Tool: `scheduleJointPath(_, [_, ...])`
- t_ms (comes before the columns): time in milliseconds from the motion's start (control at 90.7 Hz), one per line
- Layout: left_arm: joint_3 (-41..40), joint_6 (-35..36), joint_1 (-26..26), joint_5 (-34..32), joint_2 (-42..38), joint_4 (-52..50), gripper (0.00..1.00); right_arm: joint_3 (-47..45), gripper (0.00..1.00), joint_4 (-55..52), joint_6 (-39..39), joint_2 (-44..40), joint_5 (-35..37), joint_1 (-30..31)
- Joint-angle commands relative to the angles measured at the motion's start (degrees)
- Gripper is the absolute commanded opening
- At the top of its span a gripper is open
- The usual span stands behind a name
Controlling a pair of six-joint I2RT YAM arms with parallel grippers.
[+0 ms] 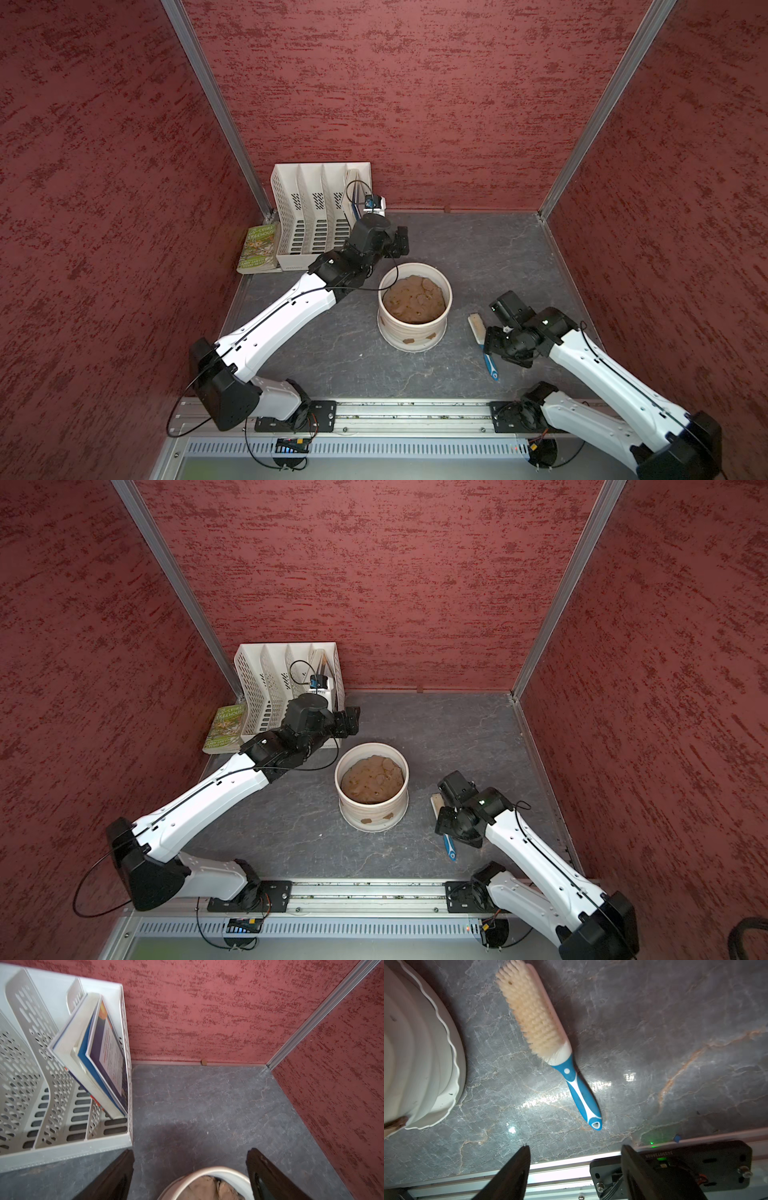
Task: Scrub the dried mud off the ceramic pot
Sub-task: Pick up the brush from the center of the board.
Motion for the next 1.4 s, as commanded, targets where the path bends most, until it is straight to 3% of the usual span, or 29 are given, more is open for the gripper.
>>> scheduleJointPath(0, [-2.0,-1.3,0.8,6.1,-4.0,-1.7,0.87,-0.6,0.69,2.7,1.7,4.7,1.5,0.8])
scheduleJointPath(198, [-8.5,-3.4,2.2,13.0,-7.3,-1.5,0.88,-2.8,0.63,10.0,1.3,11.8,1.0,0.8])
scheduleJointPath(342, [-13.9,-4.9,2.3,15.6,-10.2,0.3,0.9,-4.1,0.52,13.3,1.4,14.8,0.0,0.8])
scheduleJointPath(606, [-17.8,-6.8,2.8,16.9,-10.7,4.3,0.91,-3.1,0.53,13.0,-0.9,17.0,3.0,0.6])
scheduleJointPath(981, [-17.9,-7.8,3.2,17.5,-9.6,5.7,0.91,2.0,0.45,15.2,-2.6,29.6,0.8,0.4])
scheduleJointPath(1179, [-17.7,-6.7,3.8,18.1,-10.7,4.7,0.93,6.8,0.39,19.0,-2.6,34.1,0.1,0.3])
scheduleJointPath(1388, [-18.5,-6.7,5.2,19.1,-11.0,4.5,0.93,11.7,0.38,19.5,-3.1,37.3,1.7,0.0])
